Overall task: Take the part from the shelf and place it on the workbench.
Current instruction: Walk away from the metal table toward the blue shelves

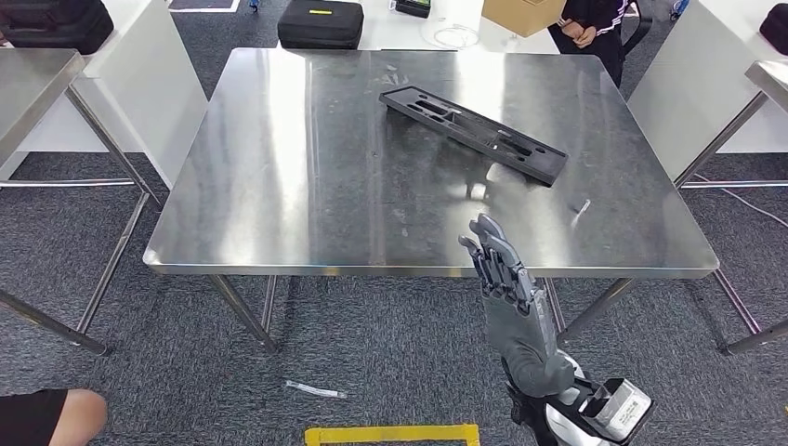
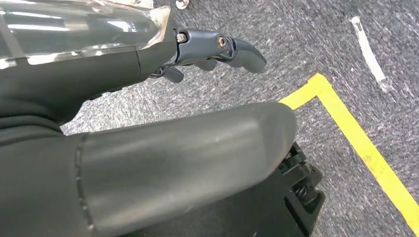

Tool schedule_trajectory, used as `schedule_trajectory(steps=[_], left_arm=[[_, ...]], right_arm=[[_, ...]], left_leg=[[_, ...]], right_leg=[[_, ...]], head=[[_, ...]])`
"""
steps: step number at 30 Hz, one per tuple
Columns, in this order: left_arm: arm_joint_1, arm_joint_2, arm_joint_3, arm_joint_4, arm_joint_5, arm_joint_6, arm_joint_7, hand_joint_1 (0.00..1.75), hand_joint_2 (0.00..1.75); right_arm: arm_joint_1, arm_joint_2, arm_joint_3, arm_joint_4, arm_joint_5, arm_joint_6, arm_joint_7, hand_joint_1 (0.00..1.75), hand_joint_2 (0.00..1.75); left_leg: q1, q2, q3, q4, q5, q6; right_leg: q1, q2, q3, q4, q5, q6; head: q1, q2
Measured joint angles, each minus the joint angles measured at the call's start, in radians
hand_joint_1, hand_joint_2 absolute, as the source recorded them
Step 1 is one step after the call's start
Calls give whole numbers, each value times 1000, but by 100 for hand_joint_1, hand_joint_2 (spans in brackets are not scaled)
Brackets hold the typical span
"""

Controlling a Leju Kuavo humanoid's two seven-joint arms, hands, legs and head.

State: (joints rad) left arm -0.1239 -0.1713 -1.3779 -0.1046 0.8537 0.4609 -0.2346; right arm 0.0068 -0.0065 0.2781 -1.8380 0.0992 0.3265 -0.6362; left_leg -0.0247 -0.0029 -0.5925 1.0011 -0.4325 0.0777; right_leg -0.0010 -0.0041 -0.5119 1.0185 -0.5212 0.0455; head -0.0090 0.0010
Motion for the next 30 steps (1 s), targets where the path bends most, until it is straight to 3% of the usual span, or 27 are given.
schedule_trajectory(steps=[2,4,5,6,8,10,11,12,14,16,20,21,23,25,26,27,30], left_arm=[[-1,-3,0,7,0,0,-4,0,0],[-2,-5,0,16,1,-1,-8,0,0],[-3,-7,0,21,2,-2,-11,0,0],[-4,-8,0,27,4,-4,-14,0,0],[-6,-13,0,40,8,-10,-21,0,0],[-8,-17,0,53,16,-16,-28,0,0],[-9,-19,0,59,21,-18,-30,0,0],[-10,-20,0,64,28,-18,-31,0,0],[-11,-23,0,71,39,-16,-33,0,0],[-12,-26,0,77,51,-12,-37,0,0],[-12,-31,-1,86,63,-2,-45,0,0],[-12,-33,-2,88,65,0,-47,0,0],[-12,-35,-4,92,70,5,-53,0,0],[-12,-36,-7,96,75,9,-59,0,0],[-12,-37,-9,96,77,10,-61,0,0],[-12,-37,-10,97,78,11,-62,0,0],[-12,-38,-12,97,79,12,-64,0,0]], right_arm=[[0,4,-1,-3,2,0,1,0,0],[3,8,-3,-4,5,0,3,0,0],[4,10,-6,-4,6,0,6,0,0],[5,13,-9,-4,7,0,10,0,0],[12,18,-20,-2,9,-1,24,0,0],[22,19,-38,11,12,-6,42,0,0],[27,19,-49,23,12,-12,52,0,0],[32,19,-63,42,10,-21,62,0,0],[36,19,-96,91,-2,-53,86,0,0],[35,16,-141,162,-17,-97,109,0,0],[14,8,-241,378,-13,-190,132,0,0],[1,5,-266,449,-2,-217,135,0,0],[-41,-4,-314,628,32,-290,137,0,0],[-81,-16,-354,818,60,-358,126,0,0],[-95,-20,-368,896,67,-376,117,0,0],[-107,-24,-379,962,72,-385,109,0,0],[-147,-28,-400,1115,87,-415,137,0,0]], left_leg=[[-3,2,-3,1,7,-8],[-3,2,-6,3,10,-17],[-2,2,-12,15,-2,-23],[-1,1,-26,44,-27,-30],[8,0,-75,162,-107,-46],[18,0,-115,277,-159,-60],[23,1,-111,287,-157,-65],[28,1,-86,255,-137,-70],[37,-2,-2,118,-87,-82],[39,-11,44,30,-64,-76],[31,-16,32,17,-45,-33],[31,-15,26,15,-37,-22],[29,-13,8,14,-24,-6],[24,-13,-11,15,-11,1],[22,-14,-19,15,-5,1],[20,-14,-25,15,0,1],[15,-10,-32,16,13,-8]], right_leg=[[8,-2,23,-47,10,-12],[1,-3,20,-49,22,-20],[-5,-4,19,-51,30,-26],[-12,-5,17,-54,37,-31],[-16,-8,4,-54,49,-38],[-17,-11,-11,-51,59,-35],[-20,-12,-17,-48,62,-31],[-23,-12,-23,-44,64,-29],[-27,-12,-33,-32,65,-21],[-24,-11,-44,-21,67,-8],[-22,-10,-59,-18,74,23],[-23,-9,-74,7,57,24],[-25,-7,-128,122,-8,20],[-24,-4,-179,252,-65,20],[-24,-3,-180,274,-74,23],[-23,-3,-158,250,-66,27],[-16,-2,-23,30,-9,29]], head=[[-1,0],[0,0],[-1,0],[-3,0],[-7,0],[-7,0],[-7,0],[-7,0],[-8,0],[-6,0],[-4,0],[-3,0],[-1,0],[0,0],[0,0],[0,0],[-1,0]])
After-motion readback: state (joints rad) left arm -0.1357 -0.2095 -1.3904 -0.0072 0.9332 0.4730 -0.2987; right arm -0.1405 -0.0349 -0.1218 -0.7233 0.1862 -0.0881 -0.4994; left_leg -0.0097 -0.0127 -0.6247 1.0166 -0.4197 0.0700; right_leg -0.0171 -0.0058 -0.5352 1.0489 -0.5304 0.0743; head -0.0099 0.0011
